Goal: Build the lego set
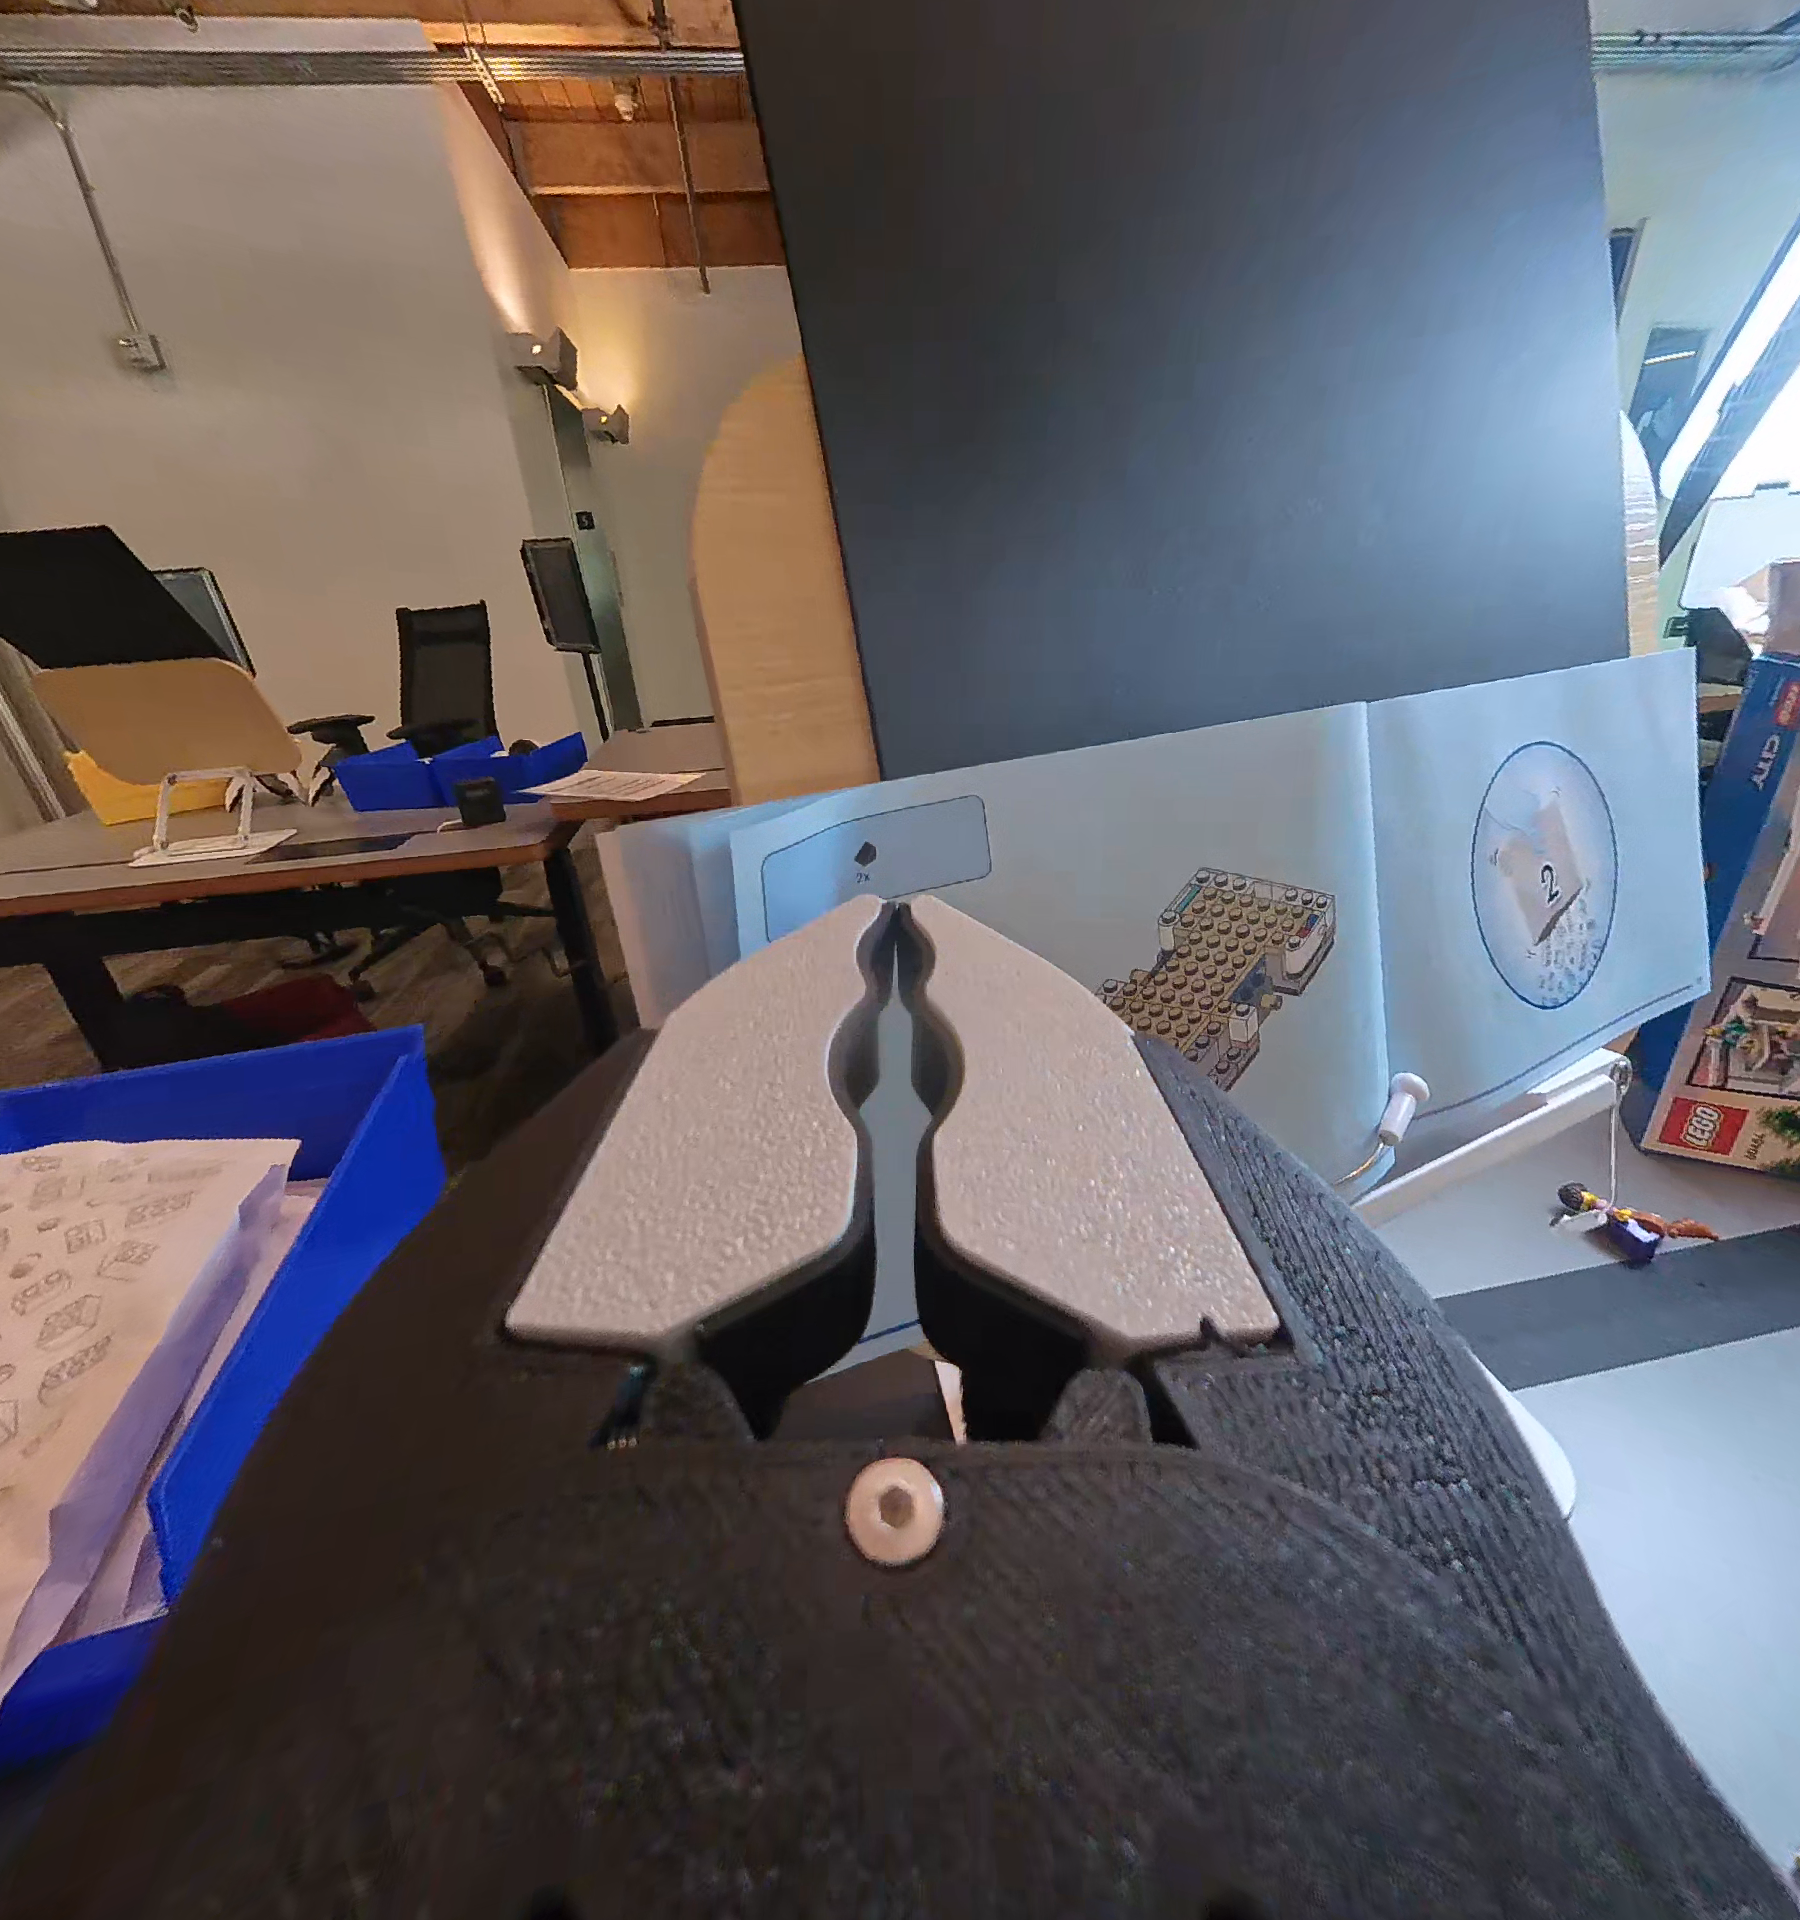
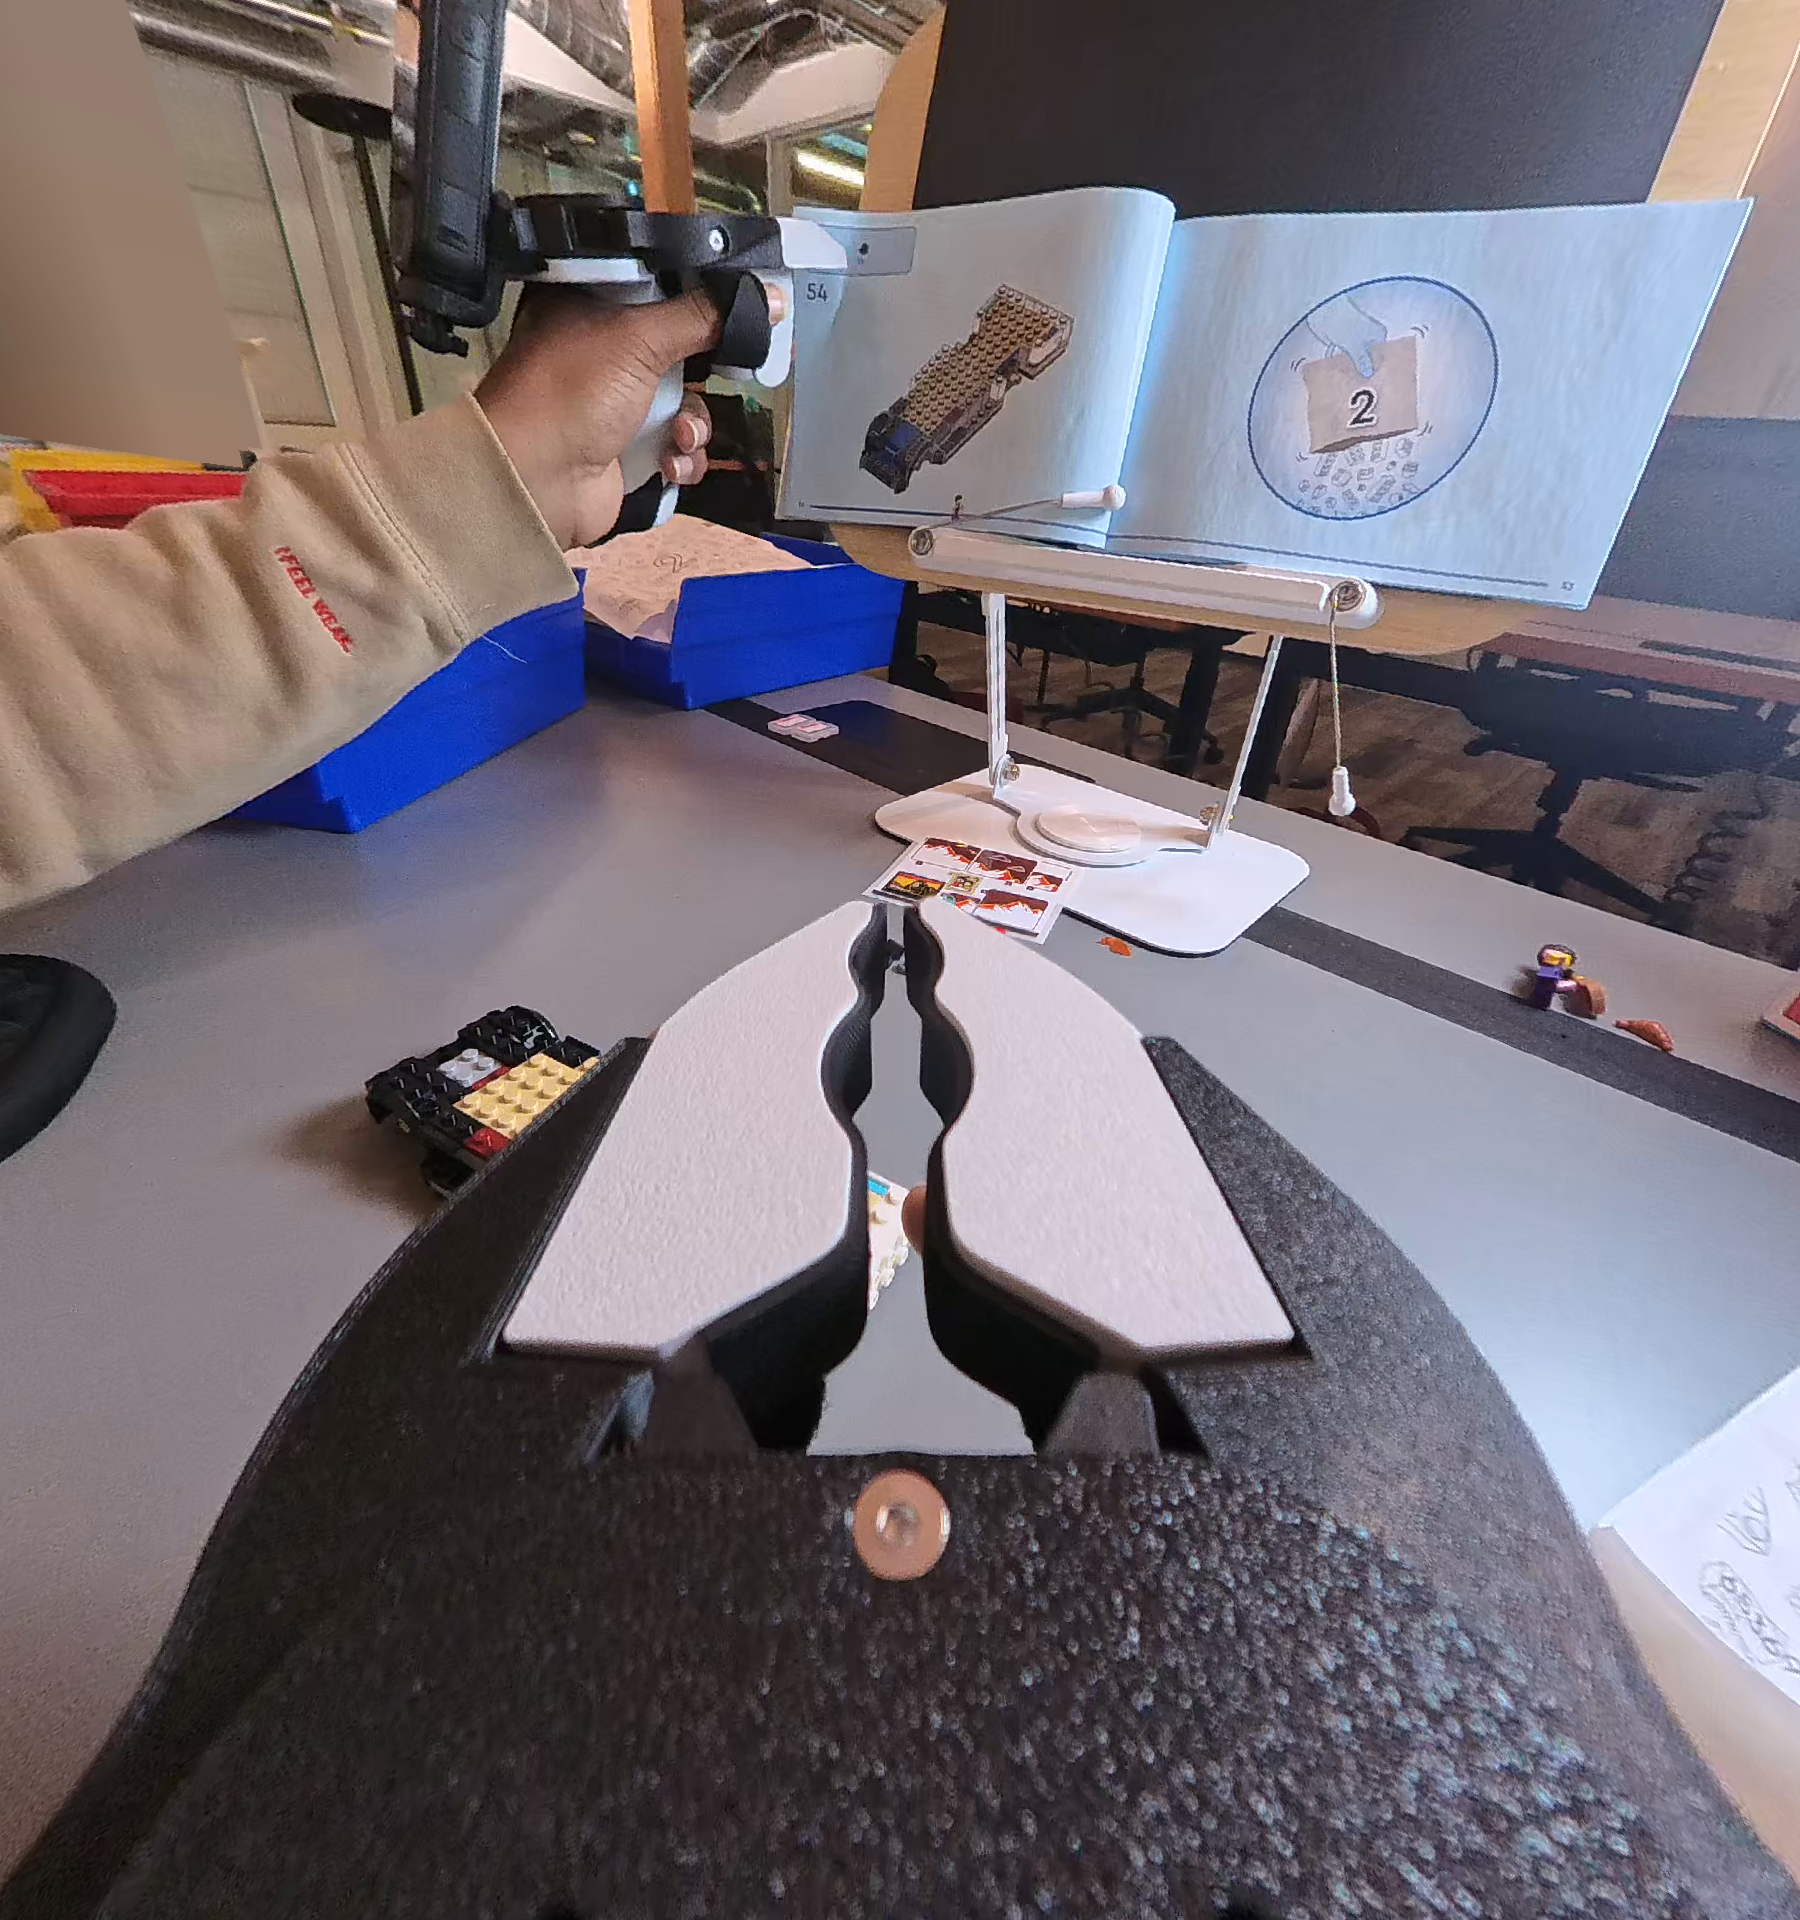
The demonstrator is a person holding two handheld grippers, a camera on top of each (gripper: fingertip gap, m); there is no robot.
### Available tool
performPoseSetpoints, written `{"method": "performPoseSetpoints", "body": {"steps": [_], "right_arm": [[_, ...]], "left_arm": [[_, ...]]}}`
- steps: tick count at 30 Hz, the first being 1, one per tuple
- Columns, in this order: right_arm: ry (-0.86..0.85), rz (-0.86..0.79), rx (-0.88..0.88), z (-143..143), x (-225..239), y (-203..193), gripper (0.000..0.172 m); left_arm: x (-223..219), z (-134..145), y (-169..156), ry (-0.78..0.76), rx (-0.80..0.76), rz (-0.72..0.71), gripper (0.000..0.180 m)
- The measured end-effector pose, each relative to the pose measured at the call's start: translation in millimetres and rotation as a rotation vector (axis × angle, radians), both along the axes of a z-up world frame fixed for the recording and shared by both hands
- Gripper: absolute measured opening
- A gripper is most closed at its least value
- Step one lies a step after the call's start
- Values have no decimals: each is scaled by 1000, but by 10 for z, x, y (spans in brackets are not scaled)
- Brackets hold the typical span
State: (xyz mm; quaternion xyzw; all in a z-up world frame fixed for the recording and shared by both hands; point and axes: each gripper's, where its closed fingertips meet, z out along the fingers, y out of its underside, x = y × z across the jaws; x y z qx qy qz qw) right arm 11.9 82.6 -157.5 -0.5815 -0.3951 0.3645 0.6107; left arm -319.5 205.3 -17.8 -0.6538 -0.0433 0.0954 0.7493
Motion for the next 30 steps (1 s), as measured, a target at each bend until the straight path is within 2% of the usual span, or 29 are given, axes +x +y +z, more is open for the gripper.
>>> {"method": "performPoseSetpoints", "body": {"steps": [4, 7, 9, 12, 15, 18, 21, 30], "right_arm": [[-16, 8, -10, -45, -24, -11, 4], [-29, 13, -6, -72, -37, -22, 4], [-36, 17, -10, -92, -44, -23, 4], [-46, 26, -17, -116, -49, -27, 4], [-51, 37, -16, -123, -54, -44, 4], [-60, 46, -16, -138, -61, -53, 4], [-64, 54, -18, -146, -63, -59, 4], [-56, 63, -38, -149, -45, -41, 4]], "left_arm": [[61, -43, -35, 0, -8, -30, 0], [383, -291, -52, 34, -113, -173, 0], [777, -655, -86, 86, -272, -370, 3], [1298, -1443, -315, 168, -585, -646, 18], [1485, -2102, -522, 245, -775, -731, 19], [1578, -2492, -608, 249, -877, -783, 21], [1632, -2639, -592, 236, -925, -804, 22], [1764, -2689, -558, 283, -1021, -832, 16]]}}
